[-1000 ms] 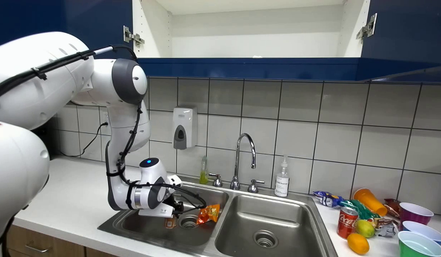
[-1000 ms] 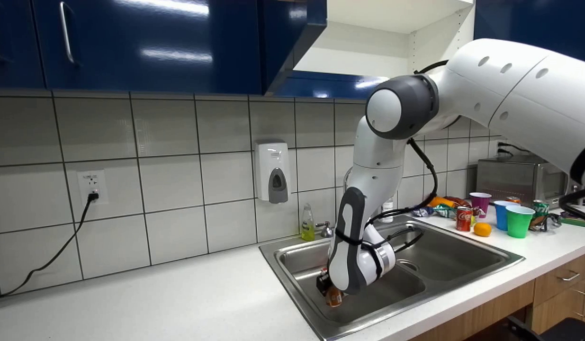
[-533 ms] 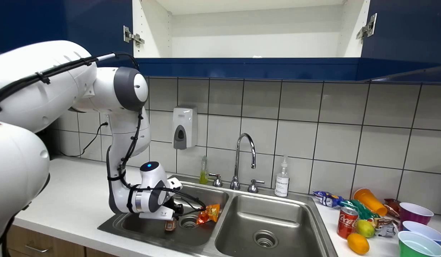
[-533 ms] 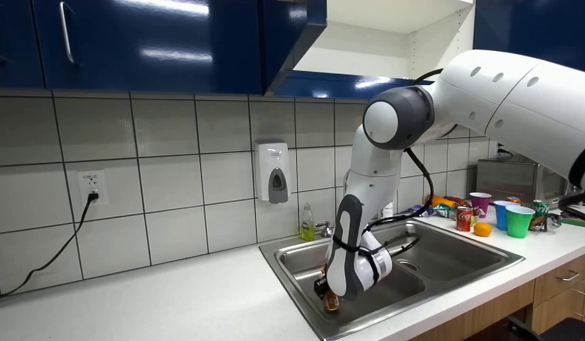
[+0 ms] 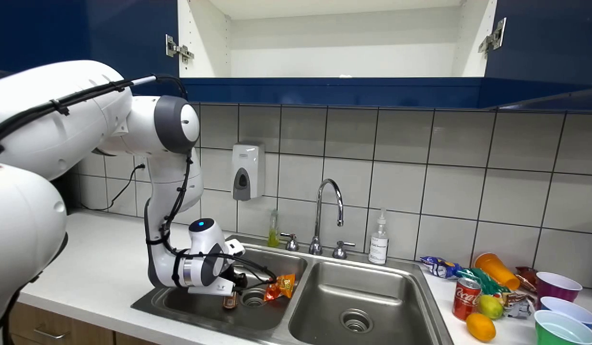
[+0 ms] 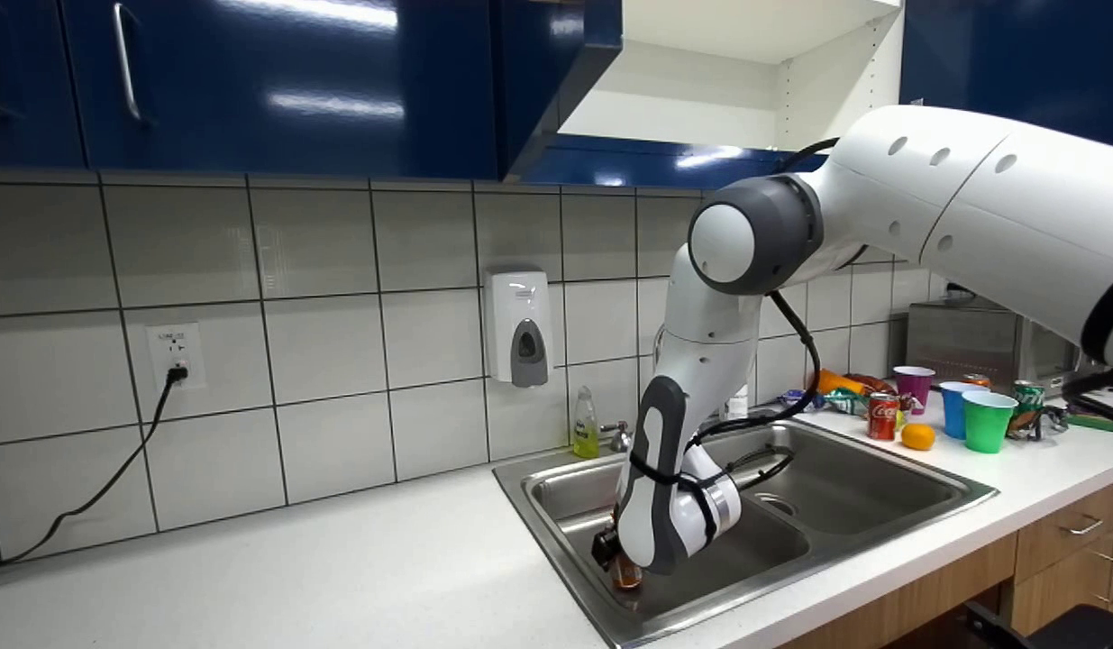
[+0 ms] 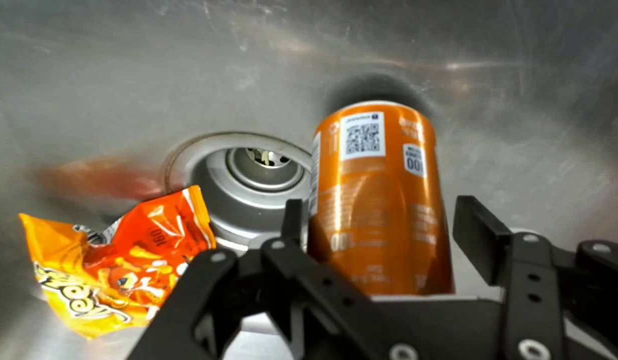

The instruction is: Remove the can from the top cabinet

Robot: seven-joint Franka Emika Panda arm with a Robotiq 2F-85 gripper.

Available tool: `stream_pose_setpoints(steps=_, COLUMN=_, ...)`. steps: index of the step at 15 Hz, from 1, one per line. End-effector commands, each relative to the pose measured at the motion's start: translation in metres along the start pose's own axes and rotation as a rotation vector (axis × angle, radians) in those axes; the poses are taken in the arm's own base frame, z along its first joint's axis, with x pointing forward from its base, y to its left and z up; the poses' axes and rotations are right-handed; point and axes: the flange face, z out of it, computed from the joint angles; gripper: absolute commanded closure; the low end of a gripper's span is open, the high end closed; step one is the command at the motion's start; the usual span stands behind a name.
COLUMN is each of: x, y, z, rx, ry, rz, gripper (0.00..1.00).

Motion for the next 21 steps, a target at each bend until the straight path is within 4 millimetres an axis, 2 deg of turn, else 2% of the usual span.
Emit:
stream_pose_setpoints(steps=1, x=-0.002, y=-0.003, z=0.008, rx=0.005, ry=-0.001, rz=-0.004, gripper=0.00)
stream_pose_setpoints(steps=5, x=-0.011, y=-0.006, z=0.008, rx=0.007, ry=-0.019, rz=-0.007, gripper=0.00)
stream_pose_setpoints(steps=14, x=-0.033, y=-0.010, z=-0.007, rx=0.008, ry=-0.071, rz=0.004, gripper=0.00)
stream_pose_setpoints(steps=18, x=-0.035, y=-0.010, z=-0.016, rx=-0.002, ry=-0.078, rz=0.013, gripper=0.00)
stream_pose_setpoints(steps=21, x=-0.029, y=-0.012, z=-0.027, rx=-0.013, ry=-0.067, rz=0.020, gripper=0.00)
